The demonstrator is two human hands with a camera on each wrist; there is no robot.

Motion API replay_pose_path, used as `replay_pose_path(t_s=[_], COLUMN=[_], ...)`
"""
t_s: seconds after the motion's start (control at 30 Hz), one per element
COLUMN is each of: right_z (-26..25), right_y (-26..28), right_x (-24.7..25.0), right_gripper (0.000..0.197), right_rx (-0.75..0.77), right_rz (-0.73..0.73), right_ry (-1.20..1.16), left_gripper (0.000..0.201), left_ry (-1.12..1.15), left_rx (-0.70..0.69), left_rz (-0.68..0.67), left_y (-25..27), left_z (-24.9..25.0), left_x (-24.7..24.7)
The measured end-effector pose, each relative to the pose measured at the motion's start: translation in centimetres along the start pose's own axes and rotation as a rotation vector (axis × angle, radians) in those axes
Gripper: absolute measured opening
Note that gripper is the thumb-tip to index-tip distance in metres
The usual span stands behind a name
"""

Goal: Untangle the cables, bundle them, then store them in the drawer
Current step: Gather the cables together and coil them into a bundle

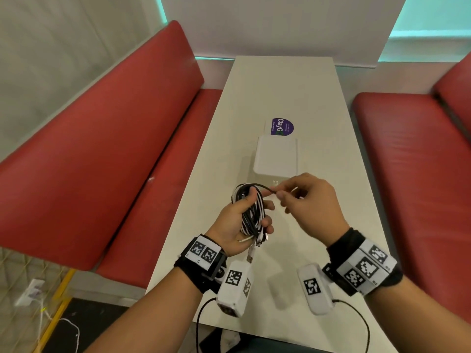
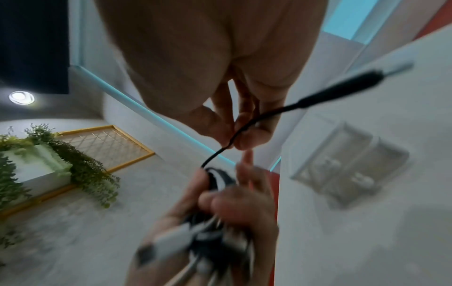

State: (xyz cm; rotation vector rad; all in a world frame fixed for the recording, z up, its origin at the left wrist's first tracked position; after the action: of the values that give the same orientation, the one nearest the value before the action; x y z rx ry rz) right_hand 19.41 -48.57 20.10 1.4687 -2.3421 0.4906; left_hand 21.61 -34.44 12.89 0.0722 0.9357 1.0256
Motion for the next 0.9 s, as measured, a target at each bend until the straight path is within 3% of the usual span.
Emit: replay_pose_path(t_s=[0.1, 0.27, 0.47, 0.57, 0.7, 0.83, 0.9], right_z=[0.4, 1.7, 2.6, 1.5, -0.7, -1.1, -1.7], right_y=[1.8, 2.1, 3.2, 3.7, 4.9, 5.5, 5.1], right_x=[-1.3, -2.3, -3.7, -3.9, -4.8, -4.5, -3.5], right_gripper=[0.006, 0.014, 0.016, 0.015, 0.015, 0.023, 0.025], right_rx=[-0.184, -0.303, -0.314, -0.188, 0.117, 0.062, 0.060], right_rz=[0.008, -0.011, -0.154, -0.155, -0.159, -0.309, -0.270], right_ry=[-0.211, -0.342, -0.298, -0.151, 0.105, -0.082, -0.103], left_gripper=[0.041, 0.028, 0.023, 0.027, 0.019, 0.014, 0.014], left_ry=[0.046, 0.022, 0.168, 0.034, -0.136, -0.224, -0.316], left_rx=[0.005, -0.070, -0.199, -0.281, -0.386, -0.463, -0.457], left_rz=[-0.004, -0.056, 0.225, 0.358, 0.473, 0.458, 0.395], left_y=[-0.2, -0.3, -1.0, -1.2, -1.1, -0.4, -0.1], left_z=[-0.1, 0.5, 2.9, 3.6, 4.5, 5.8, 6.0], left_x=[-0.3, -0.3, 1.7, 2.5, 2.4, 2.0, 1.6])
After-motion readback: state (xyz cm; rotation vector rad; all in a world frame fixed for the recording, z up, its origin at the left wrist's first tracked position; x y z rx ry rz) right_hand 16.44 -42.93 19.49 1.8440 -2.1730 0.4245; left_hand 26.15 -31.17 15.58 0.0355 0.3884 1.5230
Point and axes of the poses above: each hand's wrist, its own y-axis away from the middle knuckle, its own x-axis out of the back of the hand, z = x × y, the point moved 7 cm from there along -y, towards the middle knuckle, and after that the axes turned 7 degrees about z, right-handed, at the moved point
